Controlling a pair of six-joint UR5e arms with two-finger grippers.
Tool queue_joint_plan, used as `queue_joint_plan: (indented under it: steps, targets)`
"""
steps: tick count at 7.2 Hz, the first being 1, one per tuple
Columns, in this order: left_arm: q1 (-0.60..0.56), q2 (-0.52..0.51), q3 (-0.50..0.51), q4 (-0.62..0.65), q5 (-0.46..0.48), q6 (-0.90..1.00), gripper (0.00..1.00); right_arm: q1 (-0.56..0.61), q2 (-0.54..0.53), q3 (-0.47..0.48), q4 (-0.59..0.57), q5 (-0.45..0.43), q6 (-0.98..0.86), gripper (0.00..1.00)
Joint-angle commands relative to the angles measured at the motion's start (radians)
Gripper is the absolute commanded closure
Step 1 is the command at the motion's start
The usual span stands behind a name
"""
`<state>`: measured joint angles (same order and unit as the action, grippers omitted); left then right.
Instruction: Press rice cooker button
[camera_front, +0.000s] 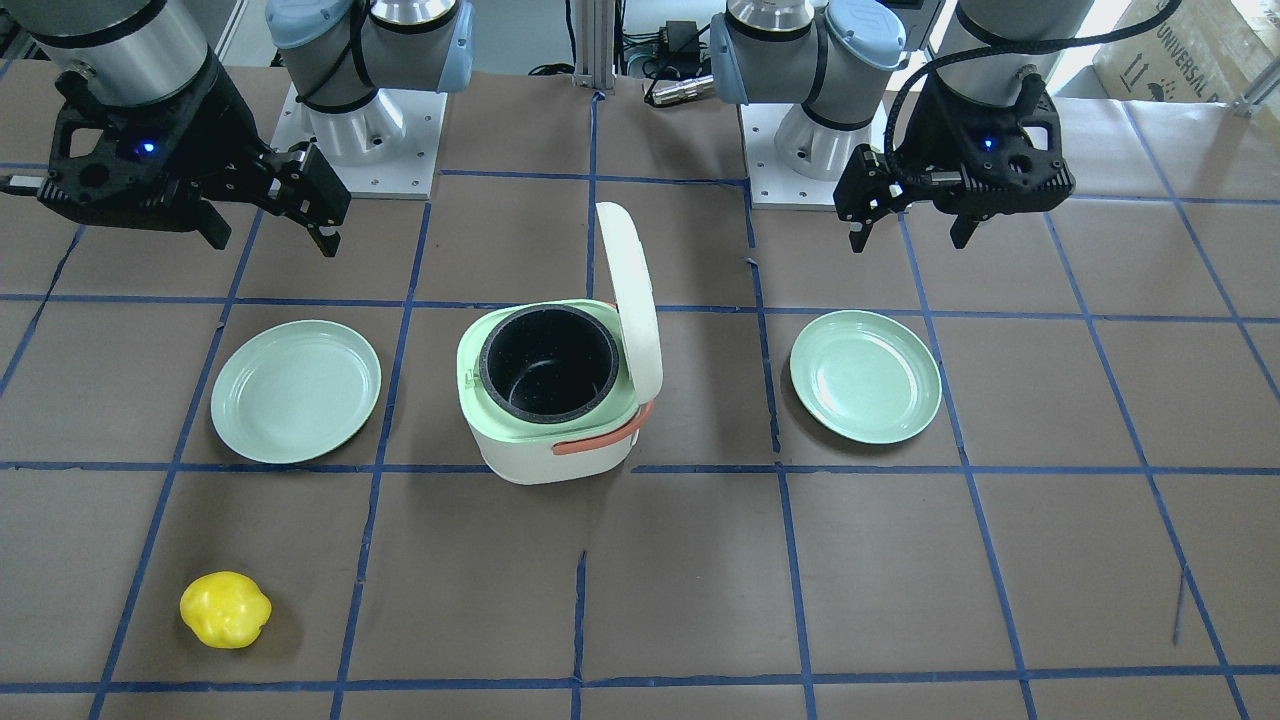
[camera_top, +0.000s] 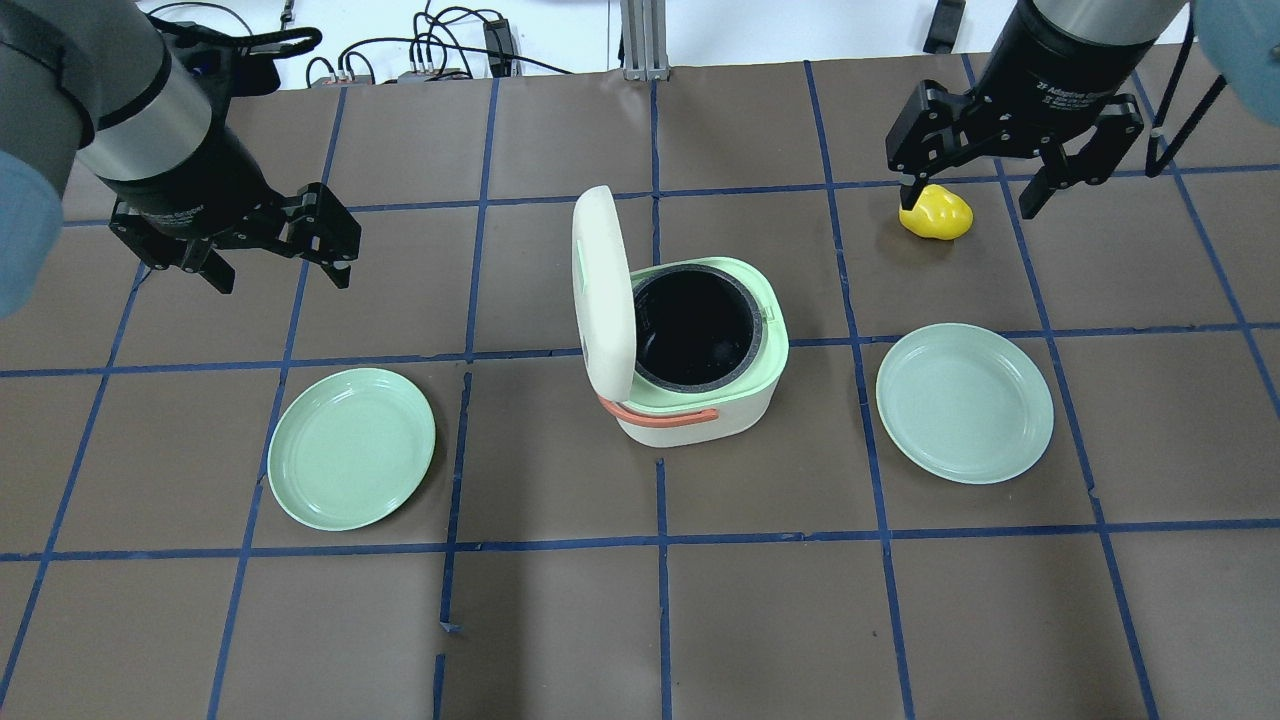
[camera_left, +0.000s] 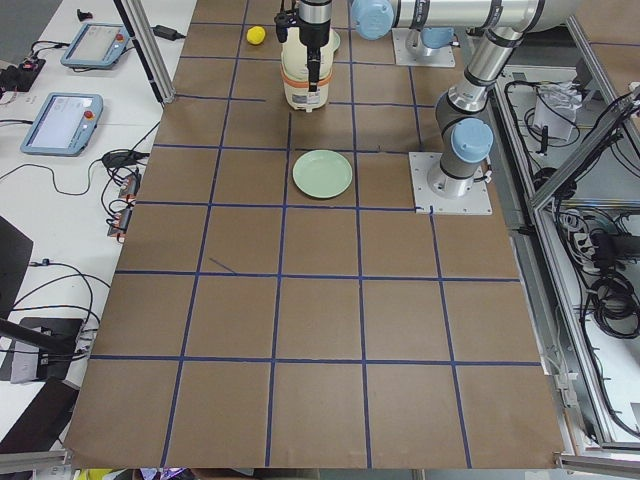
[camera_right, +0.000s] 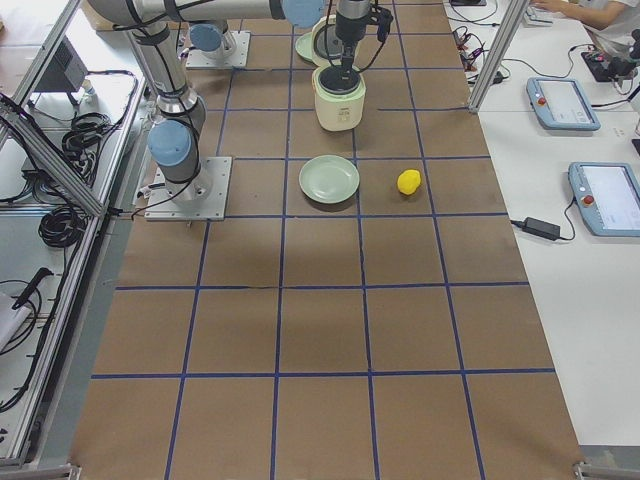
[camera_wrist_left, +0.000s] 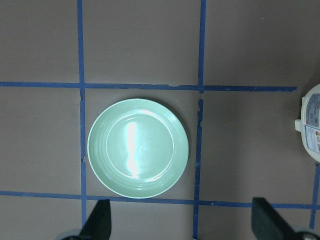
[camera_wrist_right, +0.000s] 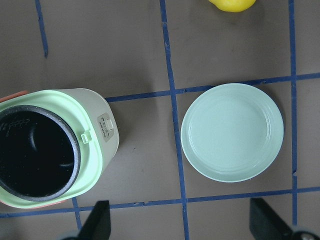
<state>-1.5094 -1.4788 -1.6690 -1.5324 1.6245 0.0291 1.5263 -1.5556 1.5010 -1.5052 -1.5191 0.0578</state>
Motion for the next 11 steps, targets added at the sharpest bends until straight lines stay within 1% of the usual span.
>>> queue_joint_plan:
  steps: [1,3,4,5,11]
  targets:
    - [0.0,0.0,0.0,0.0,0.0,0.0,0.0,0.0,0.0,-0.001,-0.015,-0.01,-0.013,0.08]
    - [0.0,0.0,0.0,0.0,0.0,0.0,0.0,0.0,0.0,-0.001,-0.033,-0.009,-0.042,0.08]
    - [0.0,0.0,0.0,0.0,0.0,0.0,0.0,0.0,-0.001,-0.001,-0.033,-0.004,-0.041,0.06]
    - [0.0,0.0,0.0,0.0,0.0,0.0,0.0,0.0,0.0,-0.001,-0.033,0.0,-0.039,0.01]
    - [0.0,0.0,0.0,0.0,0.0,0.0,0.0,0.0,0.0,-0.001,-0.032,-0.001,-0.041,0.0]
